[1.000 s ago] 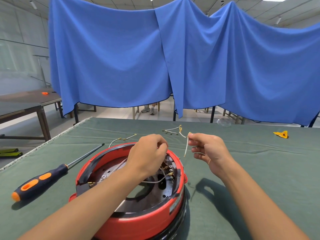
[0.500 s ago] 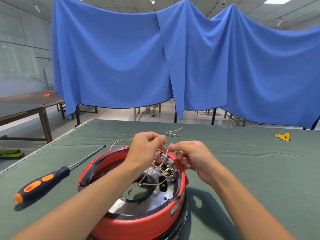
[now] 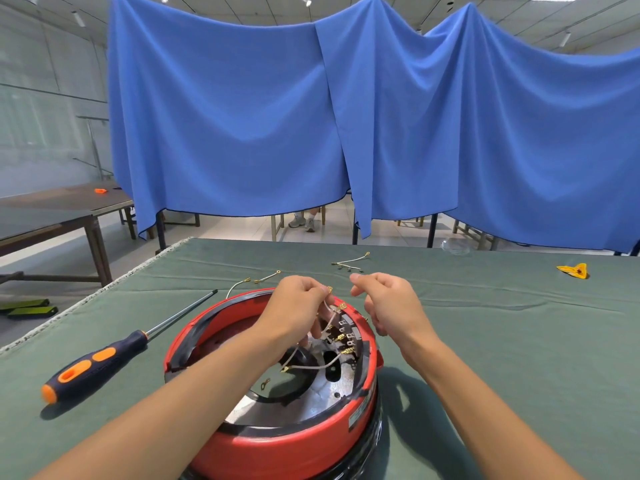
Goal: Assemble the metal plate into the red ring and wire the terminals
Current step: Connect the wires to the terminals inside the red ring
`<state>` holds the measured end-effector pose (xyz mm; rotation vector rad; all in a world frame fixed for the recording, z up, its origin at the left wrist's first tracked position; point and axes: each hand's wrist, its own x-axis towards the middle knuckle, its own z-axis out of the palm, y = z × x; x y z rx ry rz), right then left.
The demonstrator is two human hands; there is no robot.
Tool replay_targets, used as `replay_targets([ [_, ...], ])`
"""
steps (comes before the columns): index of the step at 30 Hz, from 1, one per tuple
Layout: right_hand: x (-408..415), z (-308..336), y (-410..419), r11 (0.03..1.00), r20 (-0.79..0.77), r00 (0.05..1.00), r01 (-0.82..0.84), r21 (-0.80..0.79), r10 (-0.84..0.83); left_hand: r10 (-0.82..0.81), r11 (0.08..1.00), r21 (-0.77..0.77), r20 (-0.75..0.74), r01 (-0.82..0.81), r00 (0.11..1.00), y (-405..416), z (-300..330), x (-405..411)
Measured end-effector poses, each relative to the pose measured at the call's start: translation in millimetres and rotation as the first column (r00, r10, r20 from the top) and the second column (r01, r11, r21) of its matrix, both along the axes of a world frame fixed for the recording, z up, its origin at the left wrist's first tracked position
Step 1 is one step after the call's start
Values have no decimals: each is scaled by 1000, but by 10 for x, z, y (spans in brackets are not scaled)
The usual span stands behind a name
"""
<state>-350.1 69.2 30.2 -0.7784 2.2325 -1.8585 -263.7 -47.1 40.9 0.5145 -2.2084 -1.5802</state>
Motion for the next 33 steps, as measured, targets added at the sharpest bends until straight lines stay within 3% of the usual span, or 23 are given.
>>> replay_targets([
  [5,-44,-134,-77,986,-141,983,132,98,-118,88,987,-147,107,-72,990,-91,-49,-3],
  [13,-80,-266,-138,985,-127,989,91,149,-72,121,981,-179,272,-74,955,-107,-46,4],
  [21,-92,-287,-152,991,-101,994,-20,129,34,93,965,-260,277,-19,956,-89,-63,-19],
  [33,-98,-290,-142,989,-88,994,-59,134,72,123,915,-403,282,1,952,-93,-86,-44],
])
